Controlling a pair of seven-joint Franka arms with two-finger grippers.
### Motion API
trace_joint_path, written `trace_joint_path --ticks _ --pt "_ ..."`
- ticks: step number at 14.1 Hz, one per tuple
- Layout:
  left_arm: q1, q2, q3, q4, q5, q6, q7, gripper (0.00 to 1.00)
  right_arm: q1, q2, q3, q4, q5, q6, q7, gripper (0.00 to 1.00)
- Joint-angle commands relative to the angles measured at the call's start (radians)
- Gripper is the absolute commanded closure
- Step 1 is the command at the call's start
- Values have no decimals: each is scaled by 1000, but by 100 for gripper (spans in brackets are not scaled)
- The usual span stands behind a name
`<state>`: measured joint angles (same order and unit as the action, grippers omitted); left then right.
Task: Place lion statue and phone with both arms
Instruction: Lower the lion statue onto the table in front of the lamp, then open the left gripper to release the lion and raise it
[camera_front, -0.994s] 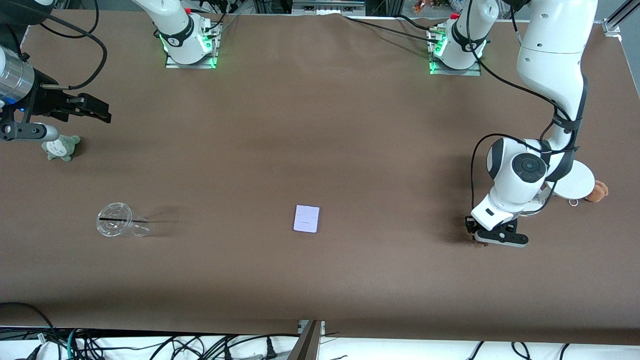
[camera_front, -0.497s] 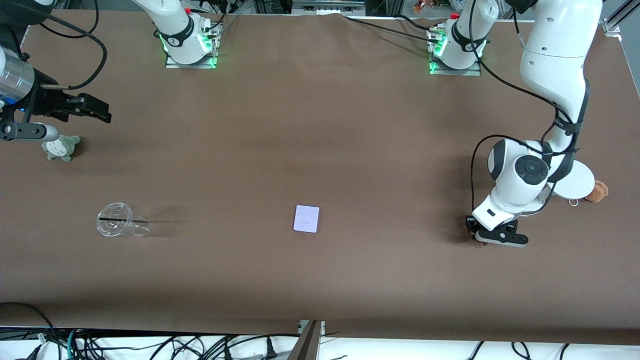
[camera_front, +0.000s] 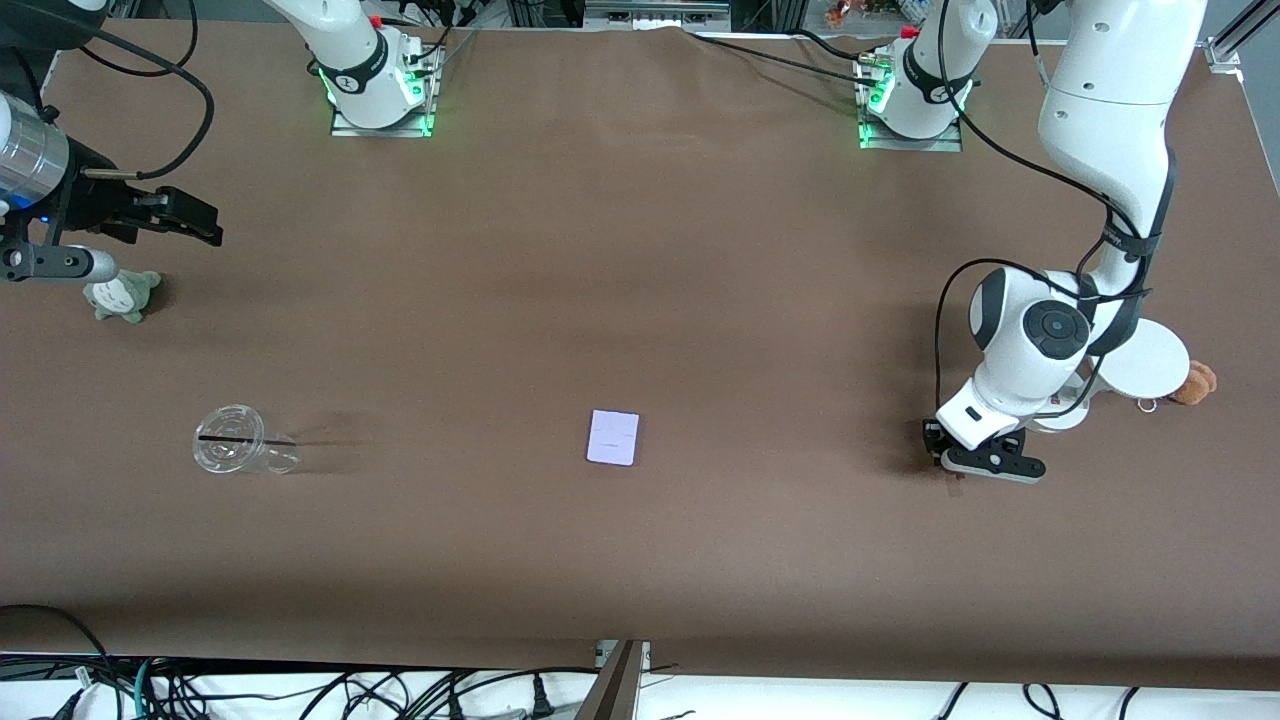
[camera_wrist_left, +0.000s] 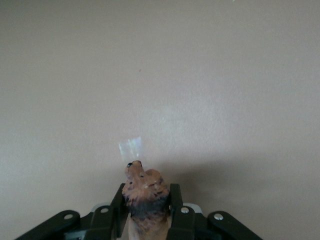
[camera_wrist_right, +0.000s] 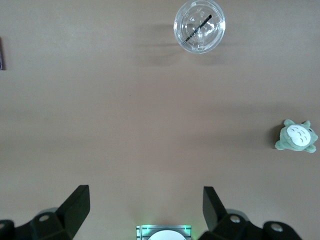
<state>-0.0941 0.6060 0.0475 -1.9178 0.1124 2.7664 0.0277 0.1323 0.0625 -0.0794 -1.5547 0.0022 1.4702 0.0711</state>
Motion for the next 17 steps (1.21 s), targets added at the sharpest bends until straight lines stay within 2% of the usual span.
trace_joint_path --ticks 1,3,4,5,6,7,13,17 --pt "43 -45 -38 -66 19 4 11 100 -11 10 4 24 19 -13 -4 0" --pt "92 -43 -90 -67 19 2 11 100 -11 10 4 24 19 -13 -4 0" --pt "114 -43 -112 -67 19 2 9 92 -11 10 6 24 19 -13 -4 0" --pt "117 -41 -117 -66 19 1 11 57 -11 8 4 24 19 -13 -4 0" --pt "117 -43 -118 -66 19 -1 11 10 -11 10 4 24 19 -13 -4 0" --pt "117 -45 -118 -61 19 -1 11 0 -11 10 6 24 19 -13 -4 0" --pt "114 -92 -162 -37 19 -92 1 0 -11 10 4 24 24 -13 -4 0" --pt "106 -110 -175 67 15 -281 6 0 -13 10 4 24 21 -11 -5 0"
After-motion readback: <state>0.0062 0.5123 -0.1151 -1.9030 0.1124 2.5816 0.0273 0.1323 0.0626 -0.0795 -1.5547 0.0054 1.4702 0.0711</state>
